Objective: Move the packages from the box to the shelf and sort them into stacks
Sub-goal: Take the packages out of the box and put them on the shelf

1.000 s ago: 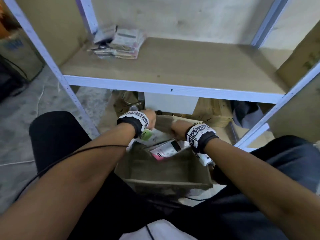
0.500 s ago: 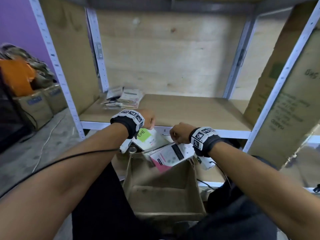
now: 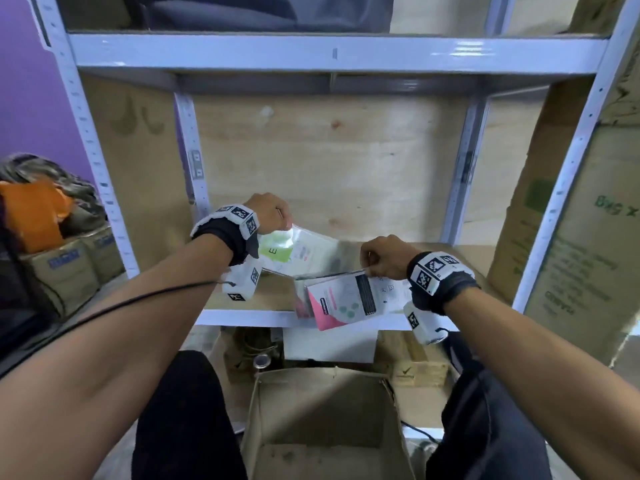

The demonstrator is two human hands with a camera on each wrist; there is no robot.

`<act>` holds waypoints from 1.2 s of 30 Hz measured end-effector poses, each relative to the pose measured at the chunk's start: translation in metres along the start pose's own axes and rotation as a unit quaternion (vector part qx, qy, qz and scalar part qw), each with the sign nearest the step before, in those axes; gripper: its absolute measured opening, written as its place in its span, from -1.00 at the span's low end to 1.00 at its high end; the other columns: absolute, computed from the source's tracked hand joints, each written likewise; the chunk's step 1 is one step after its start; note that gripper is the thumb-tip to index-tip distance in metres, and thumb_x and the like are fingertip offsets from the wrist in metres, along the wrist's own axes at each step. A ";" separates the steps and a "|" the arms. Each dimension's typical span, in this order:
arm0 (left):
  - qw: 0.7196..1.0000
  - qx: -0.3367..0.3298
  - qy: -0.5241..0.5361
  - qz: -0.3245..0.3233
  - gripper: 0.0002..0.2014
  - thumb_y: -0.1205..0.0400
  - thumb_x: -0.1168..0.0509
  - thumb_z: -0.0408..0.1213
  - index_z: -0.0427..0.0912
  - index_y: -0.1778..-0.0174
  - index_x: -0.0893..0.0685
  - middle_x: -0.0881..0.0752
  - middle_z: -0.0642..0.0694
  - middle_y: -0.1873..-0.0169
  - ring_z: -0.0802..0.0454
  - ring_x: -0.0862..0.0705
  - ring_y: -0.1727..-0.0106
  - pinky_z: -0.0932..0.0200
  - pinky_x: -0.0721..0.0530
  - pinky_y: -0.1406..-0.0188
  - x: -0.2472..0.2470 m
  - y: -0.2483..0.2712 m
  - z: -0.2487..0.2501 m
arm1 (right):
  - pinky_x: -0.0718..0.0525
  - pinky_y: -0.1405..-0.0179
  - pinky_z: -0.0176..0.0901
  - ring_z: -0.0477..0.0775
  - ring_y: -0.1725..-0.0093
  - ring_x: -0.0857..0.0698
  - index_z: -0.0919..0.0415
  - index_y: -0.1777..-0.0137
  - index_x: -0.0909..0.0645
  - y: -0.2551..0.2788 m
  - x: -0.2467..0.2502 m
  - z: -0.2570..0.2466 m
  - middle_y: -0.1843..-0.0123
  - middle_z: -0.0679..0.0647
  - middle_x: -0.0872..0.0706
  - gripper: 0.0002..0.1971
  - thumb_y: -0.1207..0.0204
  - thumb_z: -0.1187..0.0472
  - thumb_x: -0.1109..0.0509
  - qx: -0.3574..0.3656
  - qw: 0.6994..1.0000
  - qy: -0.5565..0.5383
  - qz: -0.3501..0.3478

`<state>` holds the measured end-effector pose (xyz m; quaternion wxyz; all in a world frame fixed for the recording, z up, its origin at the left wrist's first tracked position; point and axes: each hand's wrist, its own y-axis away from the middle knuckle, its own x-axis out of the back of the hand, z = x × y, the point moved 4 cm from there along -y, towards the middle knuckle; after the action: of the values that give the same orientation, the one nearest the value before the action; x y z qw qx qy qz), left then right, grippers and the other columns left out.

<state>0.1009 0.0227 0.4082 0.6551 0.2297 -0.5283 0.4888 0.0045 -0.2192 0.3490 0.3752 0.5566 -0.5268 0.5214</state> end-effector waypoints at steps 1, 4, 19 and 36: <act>1.000 0.015 0.023 0.012 -0.91 -0.61 -0.42 -0.27 0.00 0.20 -0.77 -0.74 0.04 0.02 0.01 -0.66 -0.06 0.21 -0.55 -0.01 0.001 -0.006 -0.010 | -0.47 0.24 -0.36 -0.04 0.11 -0.63 0.10 0.10 -0.68 -0.004 -0.001 0.006 0.14 -0.05 -0.70 -0.90 -0.46 0.28 -0.52 -0.006 1.000 -0.020 0.007; 0.992 0.066 0.098 0.054 -0.91 -0.63 -0.42 -0.26 -0.04 0.18 -0.77 -0.76 -0.01 -0.02 0.04 -0.66 -0.02 0.22 -0.53 -0.01 -0.006 -0.021 -0.046 | -0.44 0.32 -0.45 -0.07 0.15 -0.66 0.10 0.12 -0.68 -0.019 -0.013 0.024 0.17 -0.06 -0.74 -0.91 -0.47 0.26 -0.53 -0.023 0.996 -0.079 0.022; 0.744 0.336 0.546 0.187 -0.75 -0.73 -0.24 -0.25 -0.14 0.28 -0.59 -0.64 -0.20 0.24 0.03 -0.54 0.32 0.18 -0.52 0.22 -0.079 -0.079 -0.213 | -0.70 0.09 -0.02 0.16 0.19 -0.70 0.29 0.16 -0.64 -0.166 -0.089 0.052 0.12 0.29 -0.72 -0.90 -0.51 0.43 -0.51 -0.135 0.864 -0.480 0.064; 0.834 0.370 0.389 0.127 -0.61 -0.77 -0.13 -0.43 -0.41 -0.53 -0.47 -0.59 -0.40 -0.41 -0.30 -0.66 -0.28 0.22 -0.57 0.17 -0.117 -0.115 -0.345 | -0.69 -0.28 0.33 0.41 -0.16 -0.77 0.30 0.13 -0.67 -0.320 -0.171 -0.052 -0.15 0.39 -0.78 -0.90 -0.62 0.35 -0.40 -0.263 0.732 -0.628 -0.029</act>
<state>0.3681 0.2101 0.2101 0.6051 0.1768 -0.0336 0.7755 0.3249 -0.0834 0.2333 0.1052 0.6516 -0.7420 -0.1175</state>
